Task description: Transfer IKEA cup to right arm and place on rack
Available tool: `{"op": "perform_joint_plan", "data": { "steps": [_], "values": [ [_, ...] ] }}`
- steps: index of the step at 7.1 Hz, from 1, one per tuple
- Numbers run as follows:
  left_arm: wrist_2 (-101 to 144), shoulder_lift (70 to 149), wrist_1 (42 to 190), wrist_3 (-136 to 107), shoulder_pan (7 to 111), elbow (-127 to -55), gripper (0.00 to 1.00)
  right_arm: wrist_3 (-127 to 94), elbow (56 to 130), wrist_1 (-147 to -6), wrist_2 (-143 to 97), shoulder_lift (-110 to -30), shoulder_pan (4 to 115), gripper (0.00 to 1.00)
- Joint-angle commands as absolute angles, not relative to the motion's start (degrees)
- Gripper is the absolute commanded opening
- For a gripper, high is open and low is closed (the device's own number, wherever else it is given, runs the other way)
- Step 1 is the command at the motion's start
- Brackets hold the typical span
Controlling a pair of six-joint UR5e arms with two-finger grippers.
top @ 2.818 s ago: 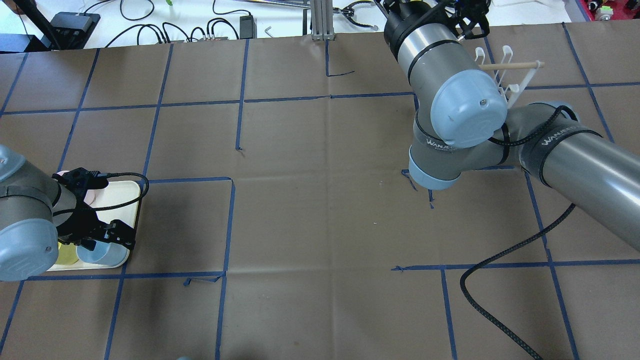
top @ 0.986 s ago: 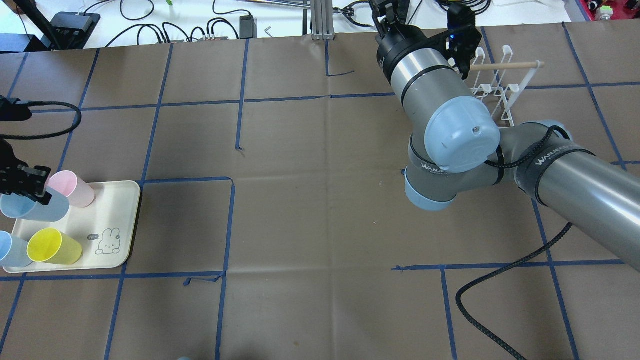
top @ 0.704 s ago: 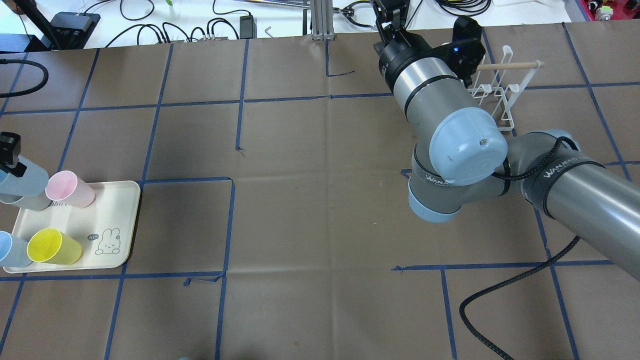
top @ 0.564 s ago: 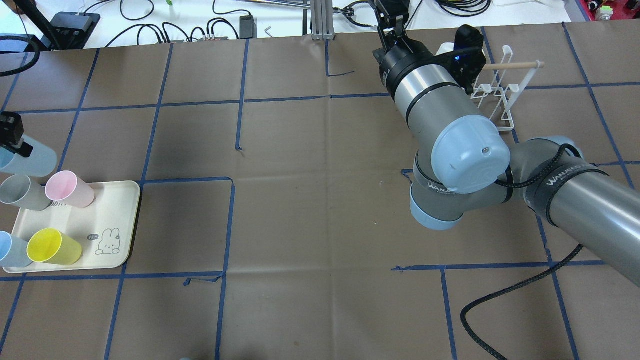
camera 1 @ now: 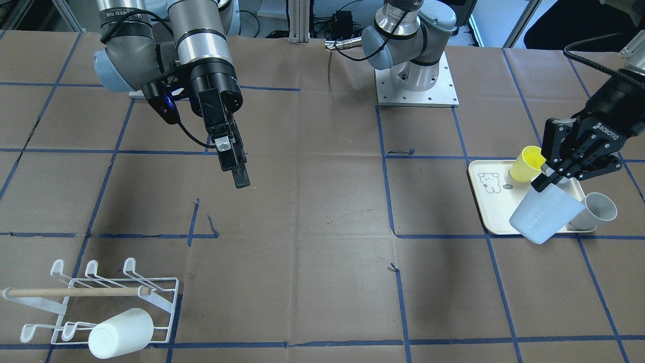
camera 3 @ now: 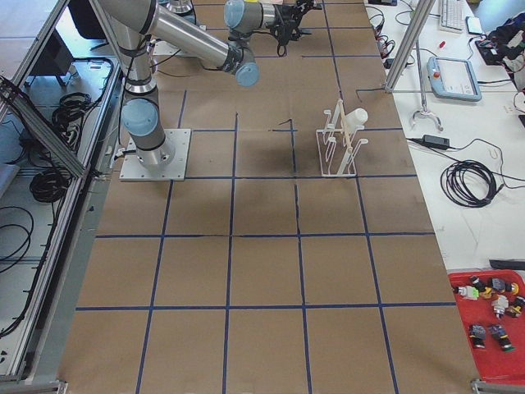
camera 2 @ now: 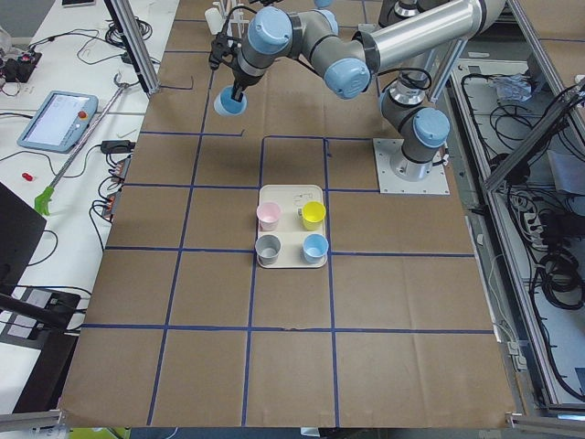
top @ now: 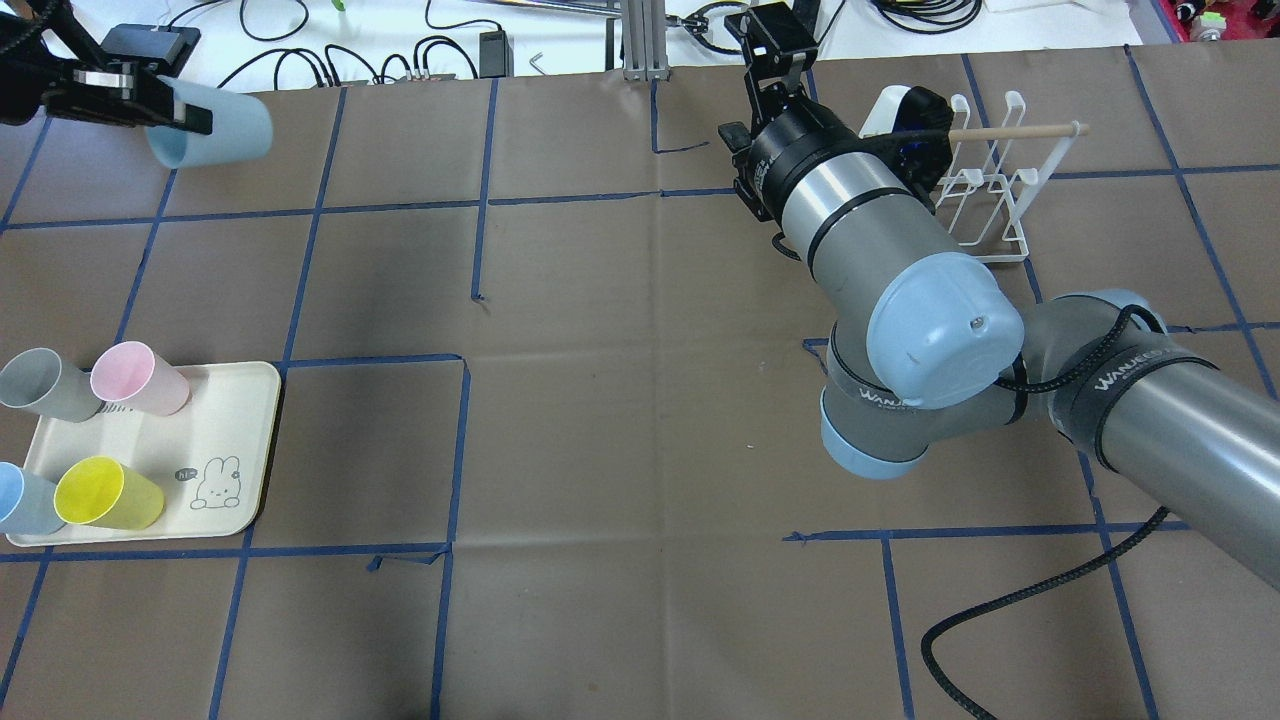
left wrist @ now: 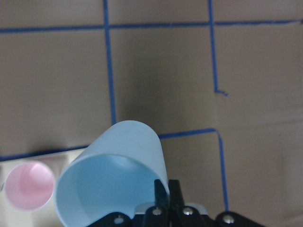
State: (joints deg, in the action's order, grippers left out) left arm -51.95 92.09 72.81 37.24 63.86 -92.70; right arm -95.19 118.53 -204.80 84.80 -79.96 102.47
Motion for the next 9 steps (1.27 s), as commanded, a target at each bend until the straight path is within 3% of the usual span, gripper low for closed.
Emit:
{"op": "perform_joint_plan", "data": {
  "steps": [1, 6, 9],
  "values": [
    [-37.17, 92.2, 60.53, 37.27, 67.49, -97.26, 0.0, -94.84, 118.56, -204.44, 85.17, -79.89, 102.48, 1.0],
    [-26.46, 92.99, 27.3, 37.18, 75.31, -113.53, 0.0, -94.83, 118.48, -204.26, 84.9, -79.72, 102.48, 1.0],
    [-24.62, 97.29, 2.53, 32.65, 78.74, -122.86, 0.0, -95.53, 118.39, -204.0, 80.54, -79.72, 102.48, 1.0]
  ]
}}
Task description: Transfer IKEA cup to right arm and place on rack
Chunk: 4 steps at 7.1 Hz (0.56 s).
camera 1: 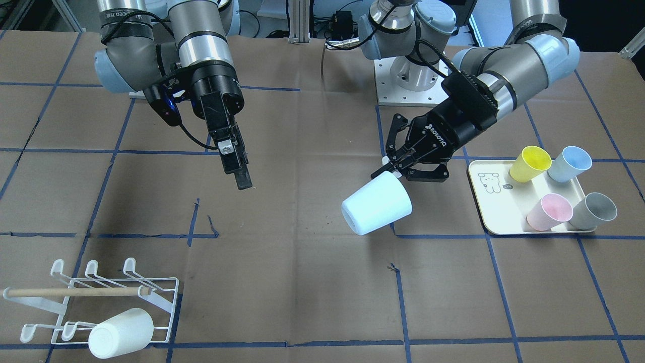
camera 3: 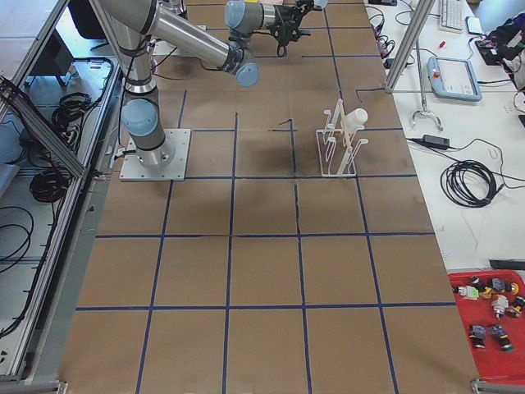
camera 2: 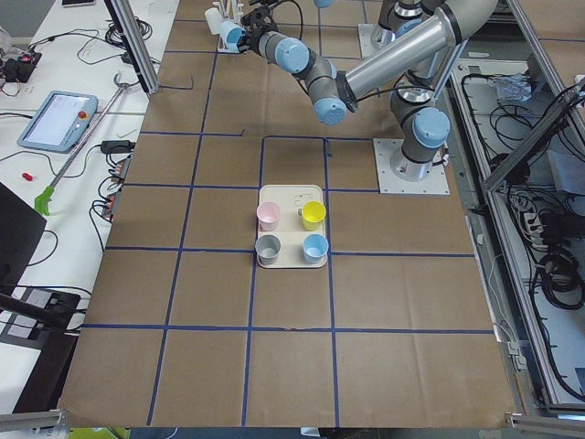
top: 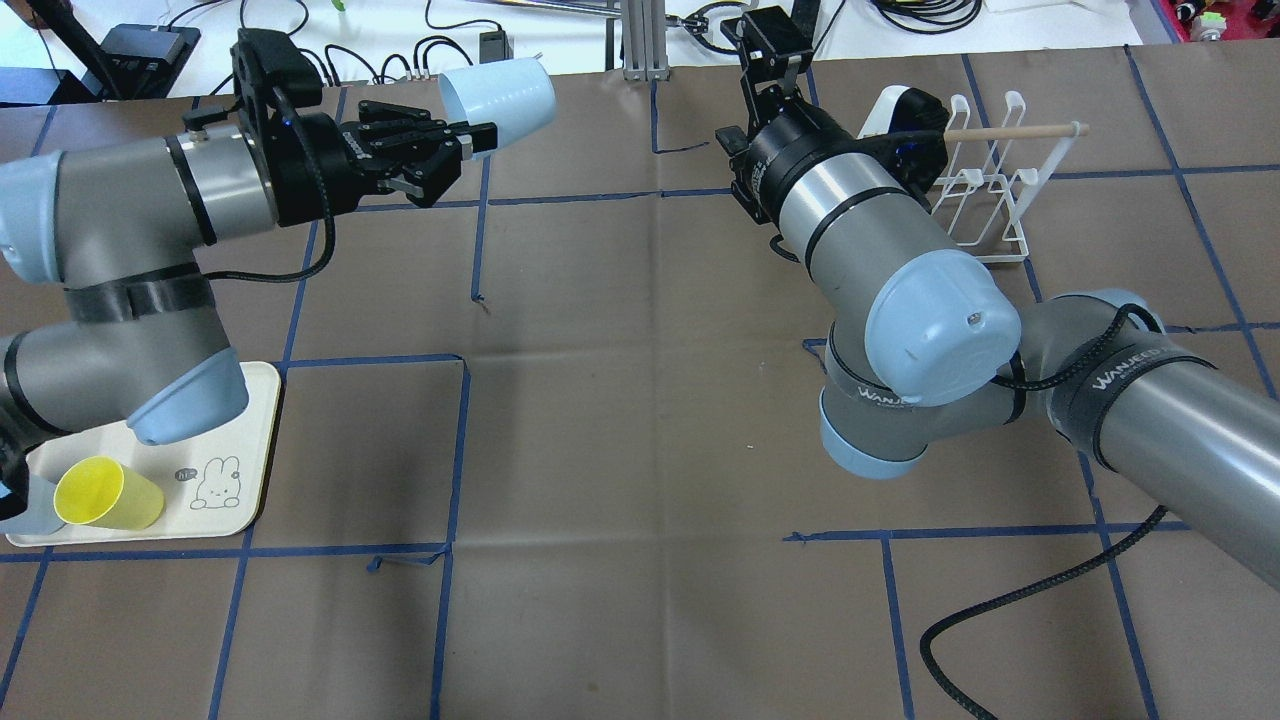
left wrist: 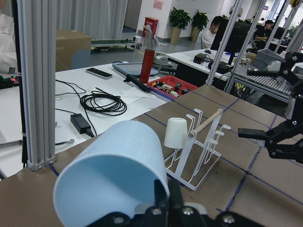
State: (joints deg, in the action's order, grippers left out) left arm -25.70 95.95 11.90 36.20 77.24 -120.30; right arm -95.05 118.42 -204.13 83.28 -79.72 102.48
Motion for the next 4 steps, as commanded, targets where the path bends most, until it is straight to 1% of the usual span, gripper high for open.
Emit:
{"op": "perform_joint_plan", "data": {
  "steps": [1, 2, 4],
  "values": [
    [-24.87, 97.38, 0.37, 31.74, 81.8, -123.04, 0.0, -95.8, 118.56, -203.99, 80.42, -79.72, 102.57, 1.0],
    [-25.57, 97.21, 0.26, 31.73, 84.52, -123.05, 0.0, -98.93, 118.65, -203.91, 80.16, -79.72, 102.57, 1.0],
    [-25.49, 97.21, 0.18, 31.73, 85.52, -123.13, 0.0, -99.85, 119.96, -203.82, 79.37, -79.72, 102.74, 1.0]
  ]
}}
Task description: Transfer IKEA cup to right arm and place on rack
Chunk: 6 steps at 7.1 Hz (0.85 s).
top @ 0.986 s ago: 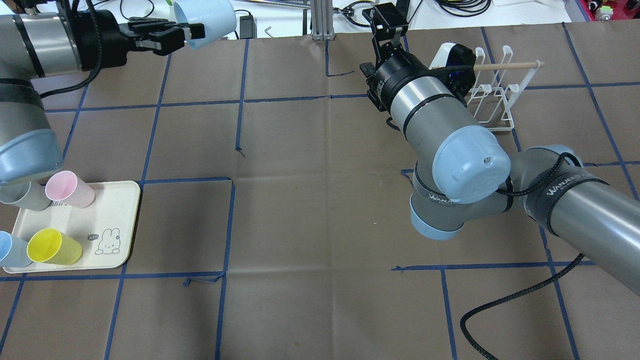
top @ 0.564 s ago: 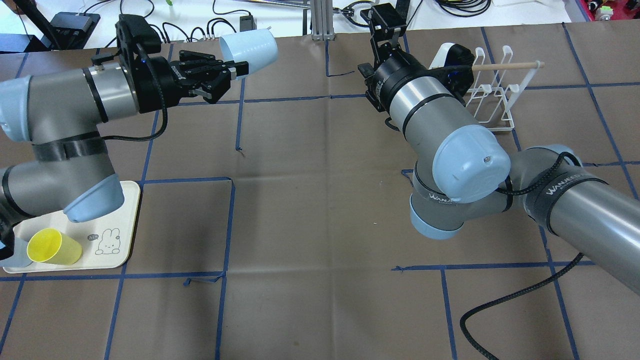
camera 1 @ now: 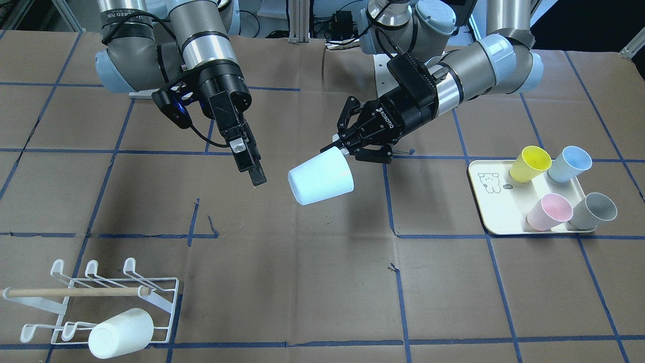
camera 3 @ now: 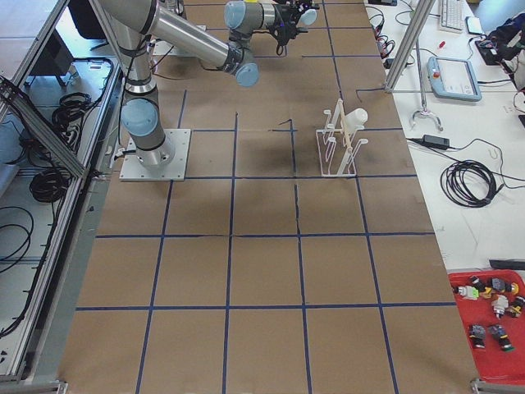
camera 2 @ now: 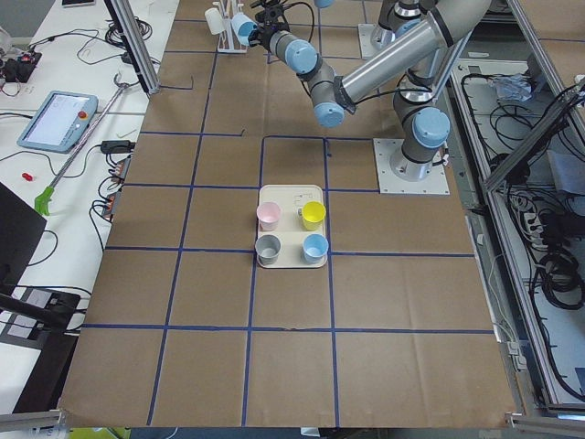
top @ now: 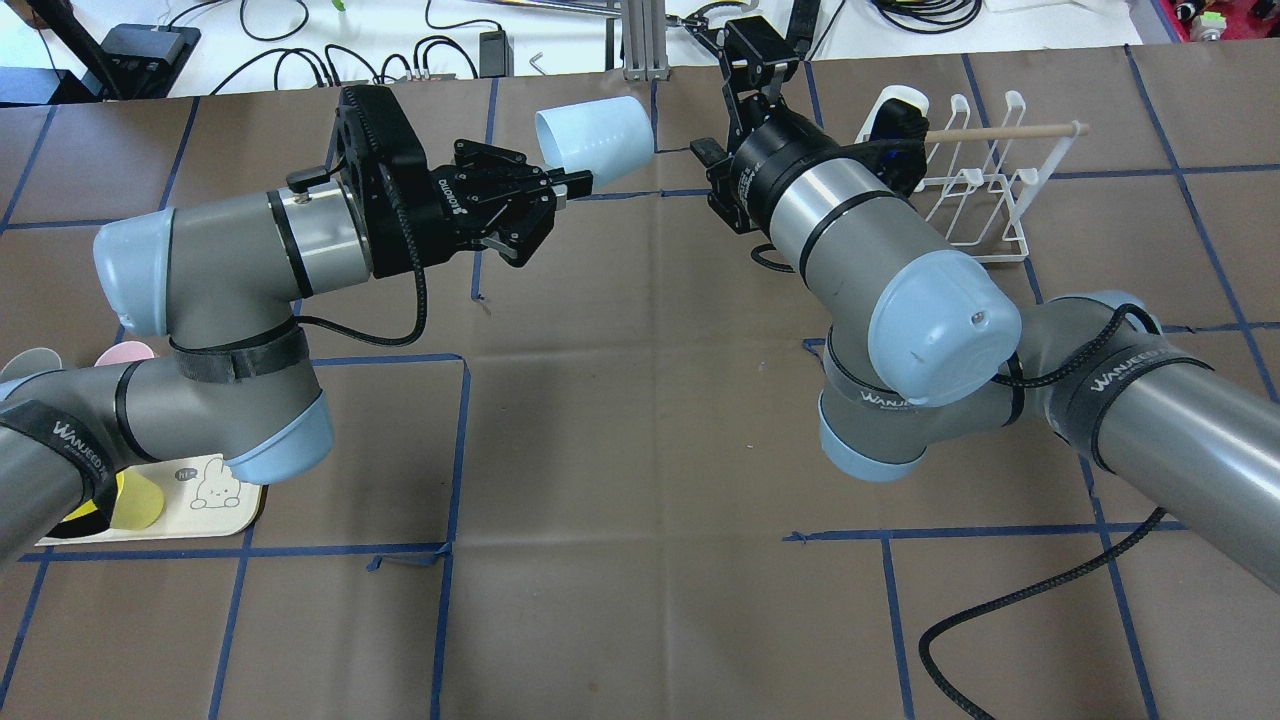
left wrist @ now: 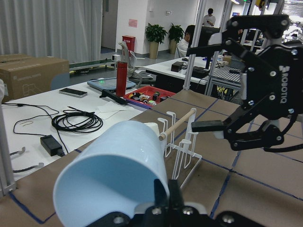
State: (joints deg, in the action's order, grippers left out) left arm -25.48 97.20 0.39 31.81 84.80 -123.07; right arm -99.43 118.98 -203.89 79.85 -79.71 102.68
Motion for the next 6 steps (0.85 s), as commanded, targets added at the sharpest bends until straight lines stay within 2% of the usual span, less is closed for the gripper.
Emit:
{"op": "perform_joint_plan", "data": {
  "steps": [1, 6],
  "values": [
    [-25.49, 97.21, 0.18, 31.73, 85.52, -123.13, 0.0, -99.5, 121.19, -202.77, 79.1, -79.89, 102.57, 1.0],
    [-25.49, 97.21, 0.26, 31.64, 85.52, -123.05, 0.01, -97.99, 121.29, -198.64, 79.1, -81.03, 104.31, 1.0]
  ]
}}
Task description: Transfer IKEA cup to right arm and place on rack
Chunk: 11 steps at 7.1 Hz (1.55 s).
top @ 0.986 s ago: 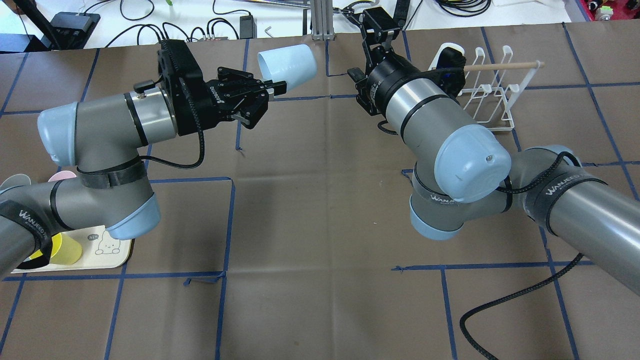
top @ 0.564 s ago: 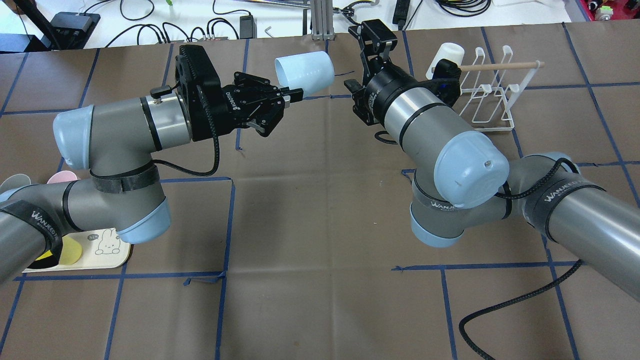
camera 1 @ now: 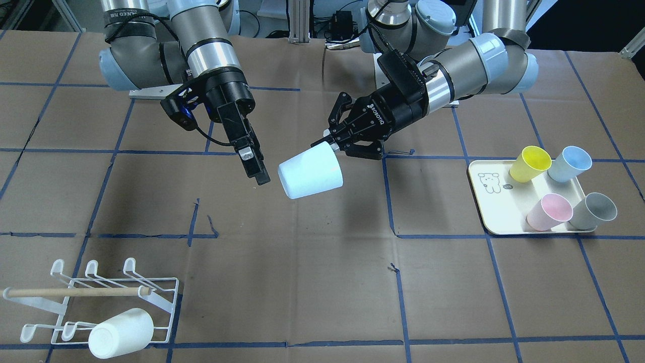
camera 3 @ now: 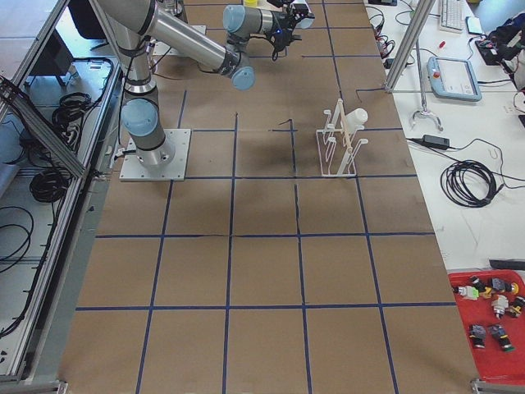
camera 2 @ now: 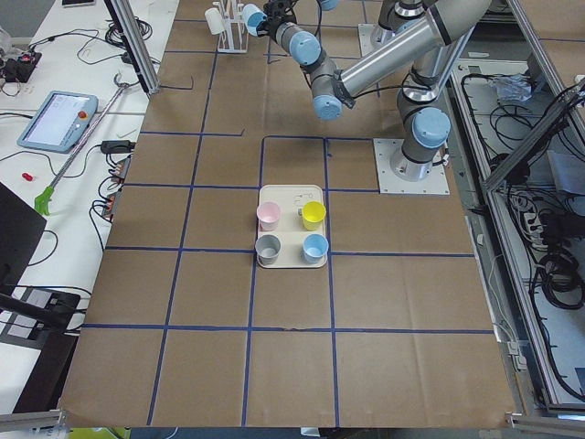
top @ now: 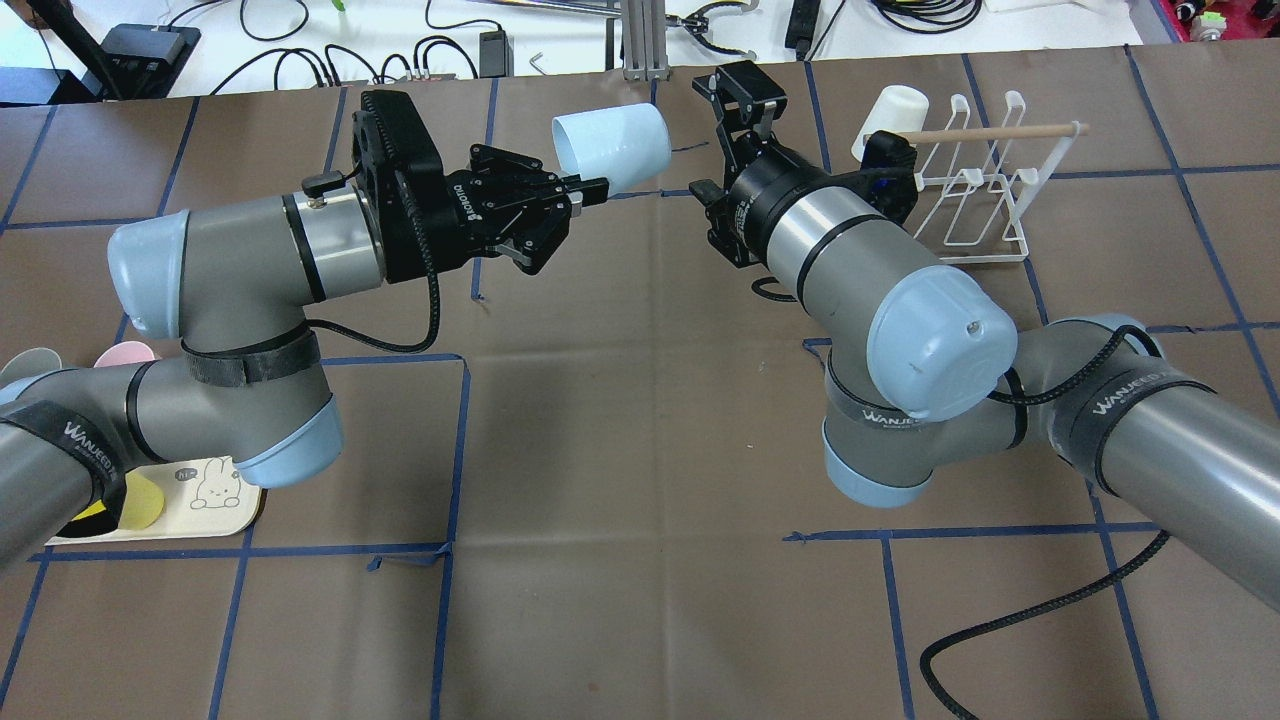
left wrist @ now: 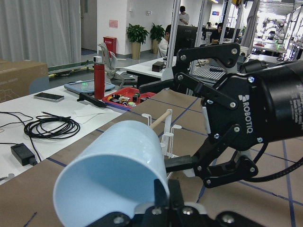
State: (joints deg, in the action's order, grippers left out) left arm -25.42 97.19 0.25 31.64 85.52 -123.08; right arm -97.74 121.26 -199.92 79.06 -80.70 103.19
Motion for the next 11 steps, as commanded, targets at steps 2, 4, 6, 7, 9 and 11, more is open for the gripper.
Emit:
{"op": "perform_joint_plan", "data": {
  "steps": [2, 4, 6, 7, 9, 11],
  "values": [
    [-25.49, 97.12, 0.26, 31.64, 85.52, -122.96, 0.01, -98.26, 121.11, -197.23, 79.1, -81.04, 104.85, 1.0],
    [-25.49, 97.03, 0.26, 31.55, 85.52, -122.87, 0.02, -98.44, 119.98, -195.92, 79.19, -80.95, 106.51, 1.0],
    [-25.49, 96.94, 0.26, 31.55, 85.52, -122.87, 0.02, -98.44, 117.87, -193.54, 79.28, -80.77, 106.87, 1.0],
    [-25.58, 96.86, 0.26, 31.12, 85.52, -122.87, 0.03, -98.44, 117.77, -193.54, 79.28, -80.68, 106.87, 1.0],
    [-25.49, 96.86, 0.26, 31.11, 85.52, -122.87, 0.03, -98.44, 115.76, -193.27, 79.36, -79.37, 106.88, 1.0],
    [-25.49, 96.77, 0.35, 31.11, 85.52, -122.87, 0.03, -98.44, 115.66, -193.27, 79.37, -79.1, 106.96, 1.0]
  ]
}}
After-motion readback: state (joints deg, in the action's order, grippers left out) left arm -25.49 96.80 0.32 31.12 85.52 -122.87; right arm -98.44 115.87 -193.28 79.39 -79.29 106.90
